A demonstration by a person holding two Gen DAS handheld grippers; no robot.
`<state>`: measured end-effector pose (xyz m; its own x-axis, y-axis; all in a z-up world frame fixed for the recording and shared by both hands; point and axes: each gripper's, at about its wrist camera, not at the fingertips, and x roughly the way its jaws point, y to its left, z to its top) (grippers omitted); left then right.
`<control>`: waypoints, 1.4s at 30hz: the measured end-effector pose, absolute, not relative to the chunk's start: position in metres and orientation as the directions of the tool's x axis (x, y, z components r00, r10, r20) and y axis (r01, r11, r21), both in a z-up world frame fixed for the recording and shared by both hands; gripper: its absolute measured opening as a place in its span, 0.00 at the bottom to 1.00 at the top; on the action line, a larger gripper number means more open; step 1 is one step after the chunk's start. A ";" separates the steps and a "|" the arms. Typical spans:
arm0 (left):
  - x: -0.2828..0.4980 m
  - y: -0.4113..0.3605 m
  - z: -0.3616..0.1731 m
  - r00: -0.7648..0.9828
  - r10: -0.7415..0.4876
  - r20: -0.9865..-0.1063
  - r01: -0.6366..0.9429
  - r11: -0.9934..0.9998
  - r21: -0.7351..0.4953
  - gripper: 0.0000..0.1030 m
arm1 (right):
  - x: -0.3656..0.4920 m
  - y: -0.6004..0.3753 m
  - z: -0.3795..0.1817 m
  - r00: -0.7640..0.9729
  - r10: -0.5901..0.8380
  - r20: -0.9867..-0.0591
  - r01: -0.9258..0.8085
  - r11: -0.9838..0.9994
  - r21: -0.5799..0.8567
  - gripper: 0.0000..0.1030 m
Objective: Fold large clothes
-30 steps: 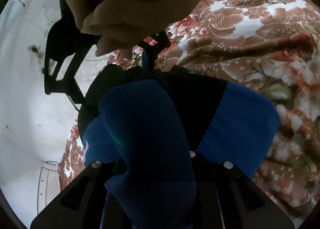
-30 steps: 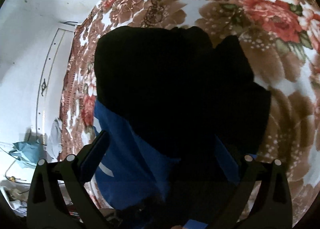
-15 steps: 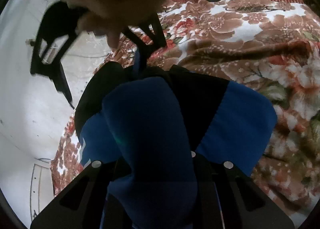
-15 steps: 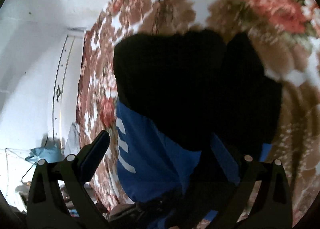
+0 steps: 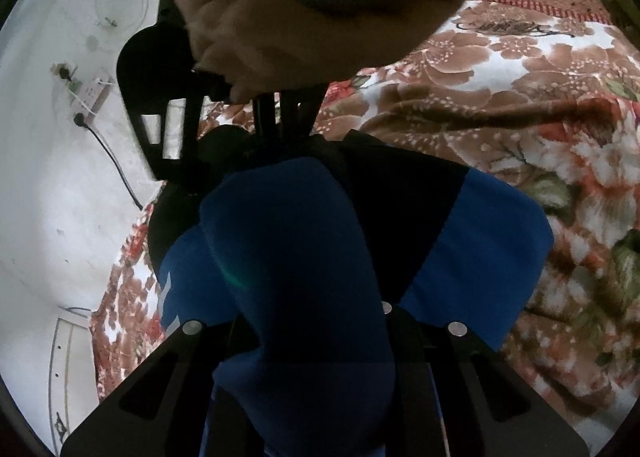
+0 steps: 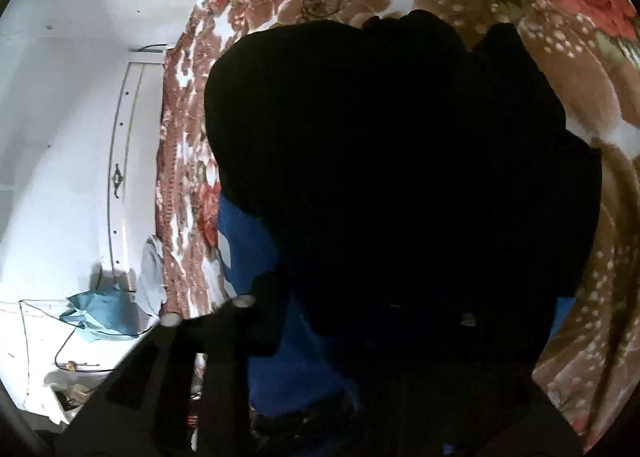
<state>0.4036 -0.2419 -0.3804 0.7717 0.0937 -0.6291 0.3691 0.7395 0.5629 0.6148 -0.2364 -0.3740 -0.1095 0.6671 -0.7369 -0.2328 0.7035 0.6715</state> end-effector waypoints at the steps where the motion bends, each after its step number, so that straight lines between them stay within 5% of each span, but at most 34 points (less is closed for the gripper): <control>1: 0.403 -0.242 -0.380 0.771 0.093 -0.630 0.371 0.738 0.563 0.12 | 0.614 -0.237 -0.372 -0.105 0.666 -0.739 -0.245 0.702 0.668 0.11; 6: 0.403 -0.244 -0.366 0.768 0.071 -0.637 0.384 0.745 0.546 0.16 | 0.613 -0.246 -0.356 -0.096 0.676 -0.730 -0.233 0.698 0.677 0.09; 14: 0.351 -0.248 -0.330 0.792 -0.036 -0.610 0.467 0.679 0.566 0.69 | 0.604 -0.263 -0.290 -0.089 0.632 -0.770 -0.315 0.715 0.624 0.09; 19: 0.307 -0.223 -0.304 0.768 -0.112 -0.631 0.511 0.701 0.498 0.71 | 0.606 -0.285 -0.283 -0.104 0.586 -0.803 -0.315 0.747 0.586 0.09; 25: 0.364 -0.168 -0.281 0.746 -0.090 -0.660 0.368 0.881 0.296 0.73 | 0.609 -0.310 -0.345 -0.123 0.516 -0.847 -0.262 0.807 0.530 0.09; 29: 0.422 -0.146 -0.306 0.706 -0.037 -0.707 0.285 0.929 0.236 0.73 | 0.605 -0.306 -0.364 -0.080 0.446 -0.891 -0.290 0.845 0.449 0.09; 33: 0.456 -0.132 -0.344 0.612 -0.106 -0.783 0.276 0.957 0.086 0.73 | 0.605 -0.299 -0.376 -0.033 0.333 -0.942 -0.331 0.886 0.325 0.10; 38: 0.453 -0.133 -0.374 0.607 -0.168 -0.777 0.286 0.958 0.016 0.74 | 0.606 -0.296 -0.399 -0.019 0.249 -0.968 -0.359 0.902 0.239 0.12; 42: 0.460 -0.129 -0.382 0.581 -0.183 -0.793 0.256 0.966 -0.035 0.80 | 0.594 -0.282 -0.381 0.114 0.131 -0.985 -0.391 0.917 0.077 0.35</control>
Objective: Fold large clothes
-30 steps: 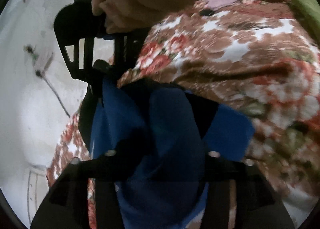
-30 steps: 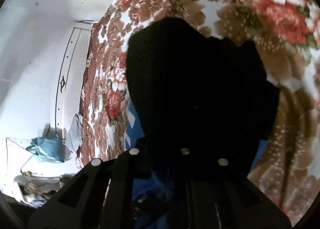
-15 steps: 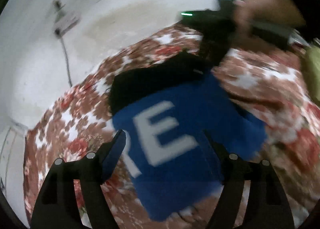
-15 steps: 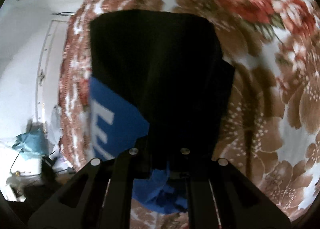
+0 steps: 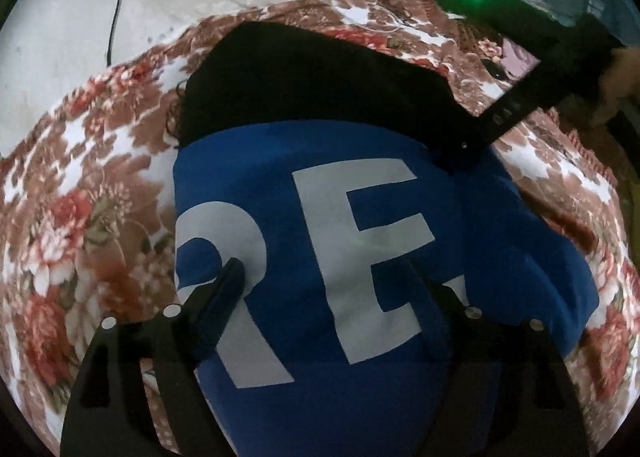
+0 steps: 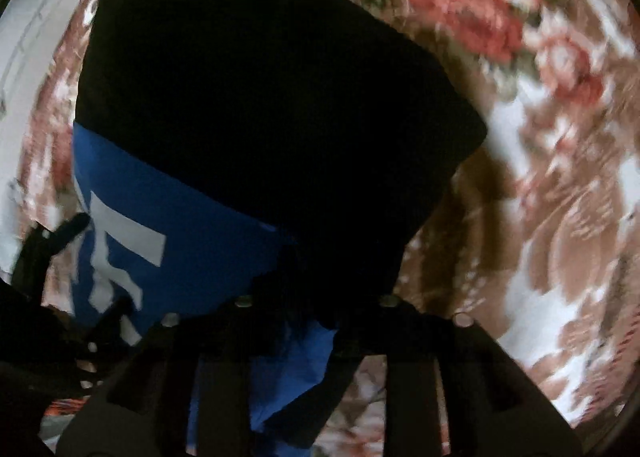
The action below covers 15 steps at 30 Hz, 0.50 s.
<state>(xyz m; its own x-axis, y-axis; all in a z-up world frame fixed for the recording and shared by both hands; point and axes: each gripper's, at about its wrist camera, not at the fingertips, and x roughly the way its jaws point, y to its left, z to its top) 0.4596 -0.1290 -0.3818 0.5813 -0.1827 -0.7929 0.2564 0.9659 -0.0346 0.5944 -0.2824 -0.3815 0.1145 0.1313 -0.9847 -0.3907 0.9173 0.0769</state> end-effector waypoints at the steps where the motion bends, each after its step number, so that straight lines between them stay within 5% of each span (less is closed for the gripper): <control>1: 0.462 -0.127 -0.383 0.574 -0.188 -0.797 0.244 0.968 -0.053 0.81 | 0.590 -0.283 -0.373 0.149 0.115 -0.982 -0.367 0.929 0.053 0.41; 3: 0.465 -0.125 -0.385 0.565 -0.192 -0.802 0.232 0.970 -0.070 0.82 | 0.577 -0.286 -0.346 0.238 0.108 -0.965 -0.309 0.951 0.030 0.45; 8: 0.466 -0.121 -0.388 0.558 -0.220 -0.800 0.236 0.966 -0.101 0.83 | 0.560 -0.250 -0.276 0.428 0.201 -0.881 -0.251 0.963 0.097 0.72; 11: 0.465 -0.120 -0.388 0.562 -0.231 -0.794 0.236 0.965 -0.114 0.85 | 0.595 -0.217 -0.280 0.340 0.371 -0.864 -0.291 0.915 0.279 0.74; 15: 0.465 -0.118 -0.388 0.557 -0.251 -0.792 0.249 0.960 -0.128 0.86 | 0.649 -0.144 -0.310 0.249 0.340 -0.907 -0.414 0.884 0.217 0.72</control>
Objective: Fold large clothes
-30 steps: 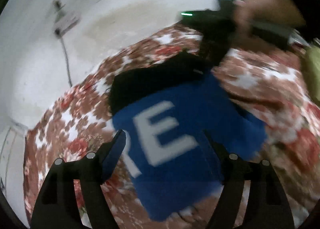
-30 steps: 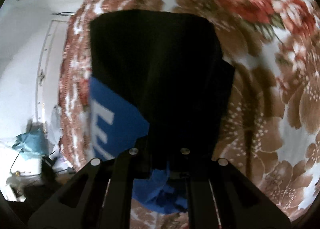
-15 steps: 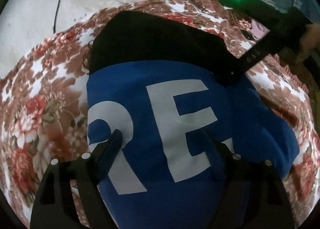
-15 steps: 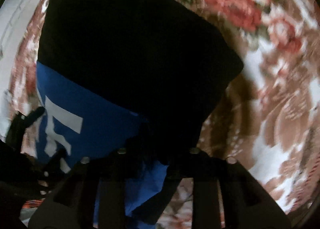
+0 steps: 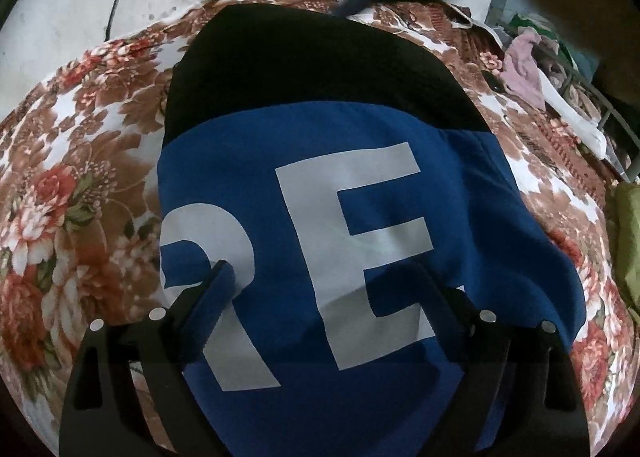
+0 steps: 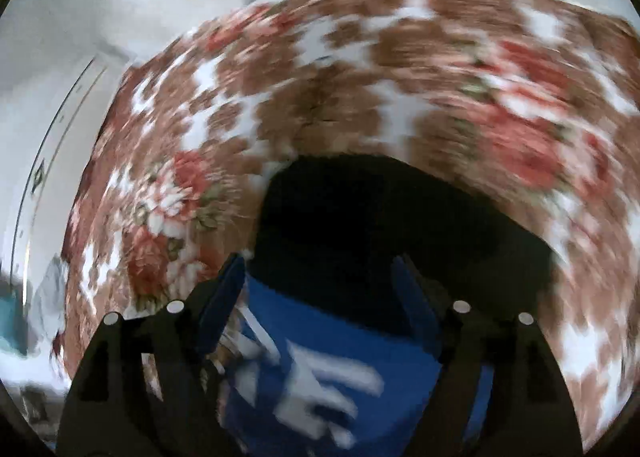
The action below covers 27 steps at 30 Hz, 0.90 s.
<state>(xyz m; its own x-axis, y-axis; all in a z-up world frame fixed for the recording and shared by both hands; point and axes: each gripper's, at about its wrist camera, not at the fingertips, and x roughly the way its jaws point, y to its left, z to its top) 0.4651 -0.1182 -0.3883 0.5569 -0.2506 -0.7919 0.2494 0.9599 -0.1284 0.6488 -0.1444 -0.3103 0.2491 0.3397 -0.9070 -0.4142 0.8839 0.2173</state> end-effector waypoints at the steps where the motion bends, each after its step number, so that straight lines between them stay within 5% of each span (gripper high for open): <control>1: 0.465 -0.117 -0.388 0.559 -0.252 -0.790 0.248 0.960 -0.130 0.86 | 0.655 -0.131 -0.322 0.230 0.303 -0.925 -0.427 0.885 0.184 0.72; 13: 0.466 -0.091 -0.371 0.531 -0.335 -0.778 0.294 0.934 -0.202 0.89 | 0.663 -0.112 -0.403 0.192 0.158 -0.969 -0.535 0.844 0.031 0.77; 23: 0.480 -0.023 -0.324 0.559 -0.301 -0.773 0.284 0.945 -0.163 0.94 | 0.596 -0.166 -0.321 0.351 0.165 -0.922 -0.516 0.855 -0.044 0.80; 27: 0.490 -0.021 -0.337 0.516 -0.320 -0.795 0.286 0.939 -0.193 0.94 | 0.537 -0.211 -0.339 0.374 0.064 -0.925 -0.472 0.872 -0.130 0.83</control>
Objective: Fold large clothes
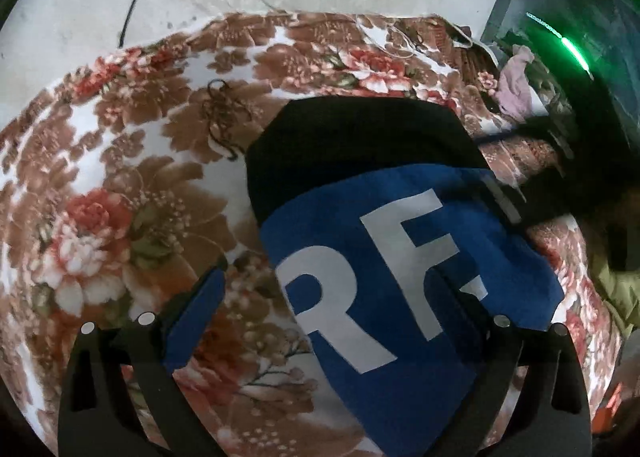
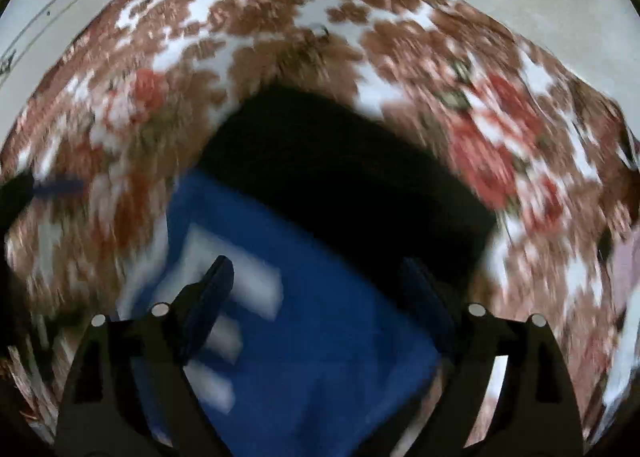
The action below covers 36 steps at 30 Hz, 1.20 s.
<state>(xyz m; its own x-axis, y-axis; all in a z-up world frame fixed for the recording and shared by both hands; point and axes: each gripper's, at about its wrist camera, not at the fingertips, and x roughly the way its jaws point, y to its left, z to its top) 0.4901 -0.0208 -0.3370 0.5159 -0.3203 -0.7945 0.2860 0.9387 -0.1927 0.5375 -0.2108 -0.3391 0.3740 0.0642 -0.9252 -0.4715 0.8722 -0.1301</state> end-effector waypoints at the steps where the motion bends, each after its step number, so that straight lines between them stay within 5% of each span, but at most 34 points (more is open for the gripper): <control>1: 0.491 -0.023 -0.343 0.502 -0.325 -0.802 0.280 0.938 -0.205 0.94 | 0.531 -0.219 -0.350 0.369 0.028 -0.929 -0.457 0.876 -0.156 0.83; 7: 0.488 -0.055 -0.392 0.417 -0.313 -0.853 0.288 0.936 -0.203 0.95 | 0.517 -0.288 -0.399 0.327 -0.005 -0.945 -0.371 0.919 -0.133 0.95; 13: 0.484 -0.050 -0.401 0.378 -0.339 -0.861 0.211 0.937 -0.277 0.96 | 0.520 -0.314 -0.404 0.275 0.029 -0.961 -0.361 0.929 -0.075 0.95; 18: 0.474 -0.047 -0.368 0.418 -0.228 -0.879 0.226 0.964 -0.143 0.94 | 0.516 -0.330 -0.373 0.234 0.080 -0.969 -0.297 0.955 0.008 0.94; 27: 0.455 -0.043 -0.285 0.474 -0.203 -0.857 0.222 0.969 -0.107 0.95 | 0.489 -0.348 -0.288 0.310 0.387 -0.868 -0.257 0.913 0.315 0.95; 31: 0.455 -0.045 -0.285 0.457 -0.249 -0.854 0.229 0.961 -0.157 0.95 | 0.505 -0.352 -0.308 0.238 0.456 -0.857 -0.259 0.881 0.397 0.95; 36: 0.479 -0.034 -0.347 0.316 -0.354 -0.880 0.177 0.934 -0.311 0.95 | 0.538 -0.355 -0.373 0.114 0.479 -0.870 -0.189 0.870 0.455 0.95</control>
